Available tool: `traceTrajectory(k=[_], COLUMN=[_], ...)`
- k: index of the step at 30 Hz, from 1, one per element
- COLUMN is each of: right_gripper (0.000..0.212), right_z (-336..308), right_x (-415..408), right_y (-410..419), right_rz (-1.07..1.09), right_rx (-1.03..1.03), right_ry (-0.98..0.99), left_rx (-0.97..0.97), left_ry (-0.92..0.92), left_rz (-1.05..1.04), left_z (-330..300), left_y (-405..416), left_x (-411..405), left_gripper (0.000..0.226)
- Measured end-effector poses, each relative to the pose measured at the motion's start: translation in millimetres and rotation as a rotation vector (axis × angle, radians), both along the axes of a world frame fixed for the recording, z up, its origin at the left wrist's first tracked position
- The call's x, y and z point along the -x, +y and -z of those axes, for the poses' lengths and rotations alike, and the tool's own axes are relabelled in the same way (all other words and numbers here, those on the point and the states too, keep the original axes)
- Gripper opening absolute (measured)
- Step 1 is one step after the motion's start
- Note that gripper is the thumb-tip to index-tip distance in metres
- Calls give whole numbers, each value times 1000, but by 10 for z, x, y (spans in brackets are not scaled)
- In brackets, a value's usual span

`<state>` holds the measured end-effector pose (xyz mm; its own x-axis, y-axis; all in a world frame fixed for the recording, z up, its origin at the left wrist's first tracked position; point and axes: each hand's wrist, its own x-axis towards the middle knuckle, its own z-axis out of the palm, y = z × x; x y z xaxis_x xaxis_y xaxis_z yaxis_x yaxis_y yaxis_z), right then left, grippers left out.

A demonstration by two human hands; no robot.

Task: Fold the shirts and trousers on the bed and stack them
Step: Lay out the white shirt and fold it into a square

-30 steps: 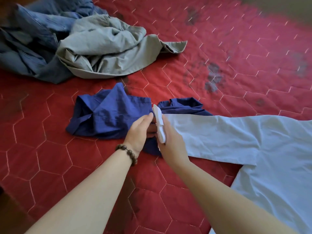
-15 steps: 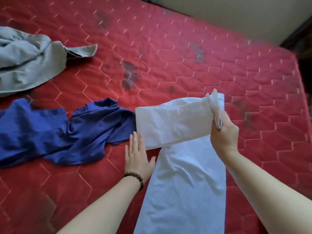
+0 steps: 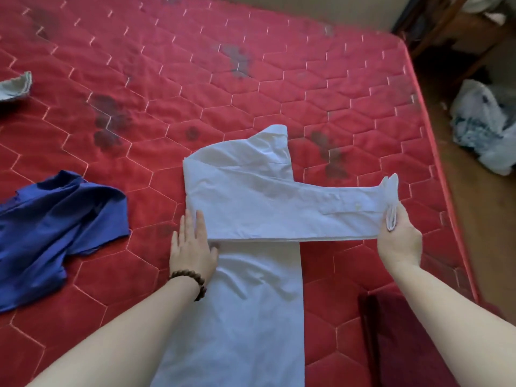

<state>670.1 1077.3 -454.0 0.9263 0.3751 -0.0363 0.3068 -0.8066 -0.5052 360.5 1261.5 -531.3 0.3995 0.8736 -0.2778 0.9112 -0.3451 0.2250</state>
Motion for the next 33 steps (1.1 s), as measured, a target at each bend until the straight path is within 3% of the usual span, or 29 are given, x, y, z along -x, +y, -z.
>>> traceTrajectory(k=[3,6,11,14,17,21,25,31,33], right_gripper=[76,91,71,65,65,67,27,25,30], right_z=[166,252,309,400,505,621,646,580,588], right_x=[-8,84,370,629,854,953,834,719,808], right_y=[-63,-15,551,1110,1667,2185,2324,2246,2367], right_rz=[-38,-29,-373,-631,-757,-767,-766,-747,-780], right_rx=[139,238,307,304,261,440,533,690,624], right_ry=[217,109,-5,53,71,-51,-47,-117,-126], left_rx=[-78,-146,-215,-239,-273,-274,-236,-192,-195], left_ry=[75,94,170,53,-61,-168,-211,-243,-247], left_rz=[46,111,240,209,184,170,144,114,118], left_z=[58,93,134,166,235,298,315,296,281], left_y=[89,172,285,281,225,250,261,268,265], left_x=[-2,64,72,84,113,146,173,182,192], left_gripper=[76,71,74,75,74,78,81,80,71])
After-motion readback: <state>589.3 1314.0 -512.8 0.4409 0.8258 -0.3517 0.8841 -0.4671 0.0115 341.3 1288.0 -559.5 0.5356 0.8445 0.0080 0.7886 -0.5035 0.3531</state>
